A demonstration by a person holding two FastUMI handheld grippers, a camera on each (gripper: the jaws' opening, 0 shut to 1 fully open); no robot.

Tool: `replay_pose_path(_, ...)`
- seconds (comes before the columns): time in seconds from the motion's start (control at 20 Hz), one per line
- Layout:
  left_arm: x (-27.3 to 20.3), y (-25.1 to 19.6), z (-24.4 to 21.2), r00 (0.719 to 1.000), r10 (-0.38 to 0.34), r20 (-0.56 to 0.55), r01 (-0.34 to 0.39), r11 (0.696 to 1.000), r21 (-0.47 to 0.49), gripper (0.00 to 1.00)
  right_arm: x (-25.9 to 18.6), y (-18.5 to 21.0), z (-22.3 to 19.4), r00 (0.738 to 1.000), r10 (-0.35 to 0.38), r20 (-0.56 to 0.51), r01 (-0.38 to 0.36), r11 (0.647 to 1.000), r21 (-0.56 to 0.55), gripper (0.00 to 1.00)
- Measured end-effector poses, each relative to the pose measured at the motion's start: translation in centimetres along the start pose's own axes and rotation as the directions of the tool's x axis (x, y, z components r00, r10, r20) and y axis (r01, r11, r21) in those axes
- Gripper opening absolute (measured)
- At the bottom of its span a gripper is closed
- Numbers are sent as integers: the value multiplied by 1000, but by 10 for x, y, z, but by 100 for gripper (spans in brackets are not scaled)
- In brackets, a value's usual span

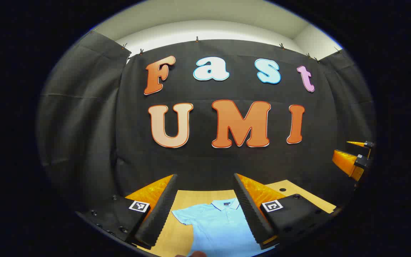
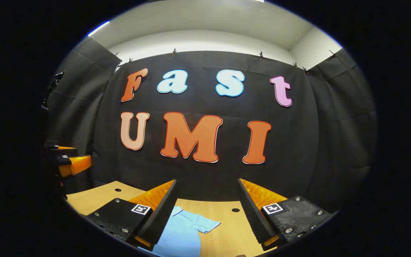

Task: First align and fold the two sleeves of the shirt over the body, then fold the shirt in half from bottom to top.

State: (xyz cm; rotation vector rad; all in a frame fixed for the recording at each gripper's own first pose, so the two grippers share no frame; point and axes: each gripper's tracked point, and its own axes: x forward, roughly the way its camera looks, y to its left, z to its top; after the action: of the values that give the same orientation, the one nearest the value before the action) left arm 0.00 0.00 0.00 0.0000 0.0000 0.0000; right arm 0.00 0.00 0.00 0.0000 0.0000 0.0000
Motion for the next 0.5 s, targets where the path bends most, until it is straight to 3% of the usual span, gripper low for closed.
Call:
replay_pose_path(0.1,12,-9,6,1000,3,21,-3,1000,1,99,14,-4,0,1000,8,6,-8,1000,4,95)
replay_pose_path(0.2,27,-6,1,998,60,5,-60,998,4,99,27,-6,-7,1000,24,-9,-24,1000,13,98)
replay_pose_path(0.5,66,-20,-11,996,92,-7,-92,996,12,99,55,-13,-26,996,76,-43,-76,997,4,98)
